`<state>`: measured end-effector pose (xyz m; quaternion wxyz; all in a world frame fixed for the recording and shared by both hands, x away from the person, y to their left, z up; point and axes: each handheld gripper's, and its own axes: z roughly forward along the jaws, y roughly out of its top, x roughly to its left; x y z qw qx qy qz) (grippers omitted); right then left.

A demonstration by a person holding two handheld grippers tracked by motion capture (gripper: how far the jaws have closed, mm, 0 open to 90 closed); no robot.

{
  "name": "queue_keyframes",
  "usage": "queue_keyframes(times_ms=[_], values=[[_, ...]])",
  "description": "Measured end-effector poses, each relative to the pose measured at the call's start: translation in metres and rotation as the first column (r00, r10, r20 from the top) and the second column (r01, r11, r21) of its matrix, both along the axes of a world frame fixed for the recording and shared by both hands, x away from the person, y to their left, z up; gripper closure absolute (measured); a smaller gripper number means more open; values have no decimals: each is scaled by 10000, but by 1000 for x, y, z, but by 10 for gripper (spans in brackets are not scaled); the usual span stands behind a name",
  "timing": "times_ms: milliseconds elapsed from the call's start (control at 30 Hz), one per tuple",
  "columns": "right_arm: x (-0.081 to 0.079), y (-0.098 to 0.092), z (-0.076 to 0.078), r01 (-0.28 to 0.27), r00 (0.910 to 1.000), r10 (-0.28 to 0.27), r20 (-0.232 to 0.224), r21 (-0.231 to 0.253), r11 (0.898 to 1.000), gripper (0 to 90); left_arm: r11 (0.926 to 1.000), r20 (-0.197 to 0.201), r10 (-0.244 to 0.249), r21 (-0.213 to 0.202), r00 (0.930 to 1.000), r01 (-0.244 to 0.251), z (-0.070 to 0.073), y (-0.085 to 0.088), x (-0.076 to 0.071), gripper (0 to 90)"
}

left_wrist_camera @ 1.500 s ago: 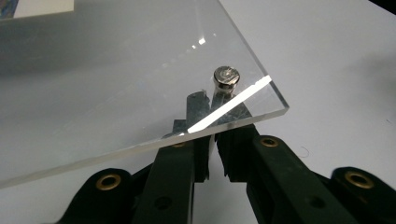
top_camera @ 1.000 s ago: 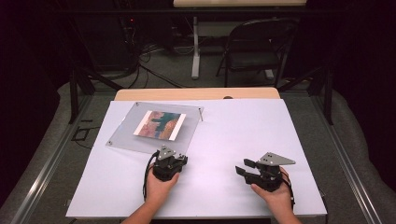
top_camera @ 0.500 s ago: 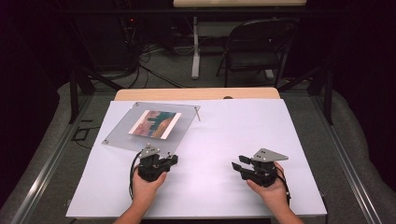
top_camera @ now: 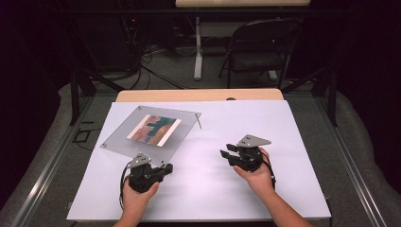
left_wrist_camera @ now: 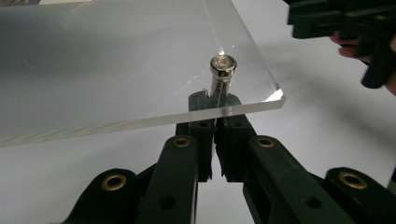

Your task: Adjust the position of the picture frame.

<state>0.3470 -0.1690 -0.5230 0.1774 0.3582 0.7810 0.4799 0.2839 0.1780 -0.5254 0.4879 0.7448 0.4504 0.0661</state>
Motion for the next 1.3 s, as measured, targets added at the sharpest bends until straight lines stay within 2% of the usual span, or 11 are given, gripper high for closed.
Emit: queue_keyframes(times_ms=[200,500,633,667,700,733,767,933,1067,1200,1300], values=[[10,15,-4,-170,9999,170,3,-36,9998,622,9988,-3,-496,-40,9988,496,2,-4,-19,857],[22,21,-7,-106,9999,106,-12,-75,9999,616,9929,116,-1184,84,9929,1183,4,-20,-42,857],[35,29,-9,-165,9999,166,46,-130,9998,608,9923,103,-1227,187,9924,1225,4,-21,-44,857],[40,32,-10,-167,9999,167,-10,-208,9996,606,9920,110,-1247,201,9921,1245,4,-21,-44,857],[47,37,-12,-155,9998,154,-112,-80,9998,606,9919,108,-1259,188,9920,1257,4,-21,-44,856],[47,37,-12,-155,9998,154,-112,-80,9998,606,9919,108,-1259,188,9920,1257,4,-21,-44,856],[55,42,-15,-197,9995,196,-253,-39,9998,607,9918,117,-1264,183,9919,1262,4,-21,-44,856],[64,52,-18,-362,9988,359,-339,-93,9993,632,9911,107,-1326,146,9911,1324,3,-21,-44,856],[67,61,-19,-387,9991,382,-172,-355,9986,683,9920,154,-1242,235,9921,1238,2,-22,-44,856],[71,64,-19,-331,9994,326,-141,-359,9988,736,9919,156,-1249,265,9921,1244,2,-22,-44,857],[74,62,-20,-110,9993,104,-351,-182,9998,791,9916,178,-1277,244,9917,1272,2,-22,-44,856]])
